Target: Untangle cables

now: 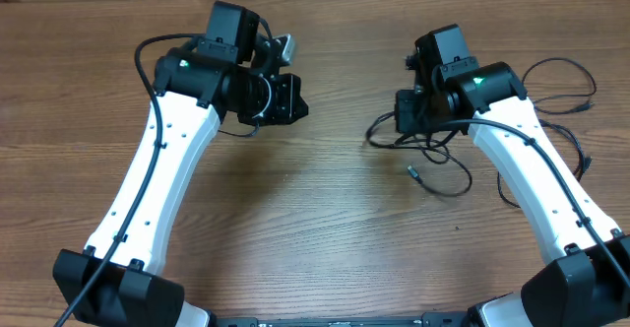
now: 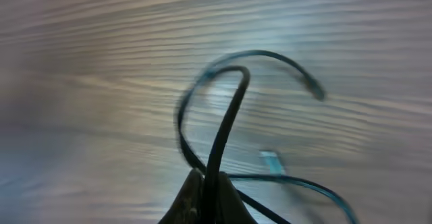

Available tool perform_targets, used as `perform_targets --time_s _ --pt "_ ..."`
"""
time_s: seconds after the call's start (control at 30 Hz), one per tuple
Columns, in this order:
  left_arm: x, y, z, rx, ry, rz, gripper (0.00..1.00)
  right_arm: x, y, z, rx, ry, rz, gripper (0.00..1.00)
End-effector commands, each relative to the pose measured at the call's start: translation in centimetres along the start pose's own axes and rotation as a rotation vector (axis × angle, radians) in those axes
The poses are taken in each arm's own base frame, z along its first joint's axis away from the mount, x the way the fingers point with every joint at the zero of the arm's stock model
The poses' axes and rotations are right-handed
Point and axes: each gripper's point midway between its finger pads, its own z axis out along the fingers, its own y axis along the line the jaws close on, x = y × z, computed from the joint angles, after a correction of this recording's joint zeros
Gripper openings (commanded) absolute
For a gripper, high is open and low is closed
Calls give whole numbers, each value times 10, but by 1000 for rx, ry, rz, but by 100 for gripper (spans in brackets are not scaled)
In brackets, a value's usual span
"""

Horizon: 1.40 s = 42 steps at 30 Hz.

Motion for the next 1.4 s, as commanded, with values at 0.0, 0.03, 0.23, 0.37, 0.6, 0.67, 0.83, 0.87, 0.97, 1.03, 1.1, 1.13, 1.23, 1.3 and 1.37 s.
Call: perform_targets --time_s 0.0,0.03,0.23,0.37,0.6,0.67,0.83,0.87,0.97,1.03,1.1,1.13,1.23,1.3,1.37 --pt "1 -7 -2 -24 -15 43 13 1 47 -4 -273 25 -50 4" --pt "2 -5 -1 -41 -14 31 13 -1 56 -7 -325 17 -57 4" --pt "7 9 1 -120 -2 -54 13 -13 94 -25 -557 -29 -108 4" --pt "9 10 2 -122 5 -58 15 -15 107 -34 -644 -31 -109 4" --pt "19 11 8 -128 40 -61 22 -19 126 -51 -781 -50 -149 4" --pt "23 9 11 -125 55 -62 25 -21 127 -52 -786 -54 -133 4" --pt "35 6 23 -122 91 -54 35 -25 138 -64 -868 -74 -165 4" --pt "36 5 26 -121 95 -49 36 -27 139 -64 -870 -75 -155 4" --pt "39 1 35 -115 96 -16 37 -28 140 -66 -883 -73 -146 4" --pt "38 -3 43 -119 81 56 38 -27 141 -67 -890 -72 -148 4" --pt "35 0 46 -156 63 88 40 -27 141 -67 -891 -70 -148 4" --pt "34 3 46 -182 54 101 40 -27 142 -68 -896 -69 -149 4" --pt "30 9 47 -242 32 154 40 -26 142 -69 -904 -66 -151 4" --pt "29 11 46 -259 28 171 40 -26 142 -69 -904 -66 -151 4" --pt "28 15 45 -284 20 172 39 -26 142 -69 -904 -66 -151 4"
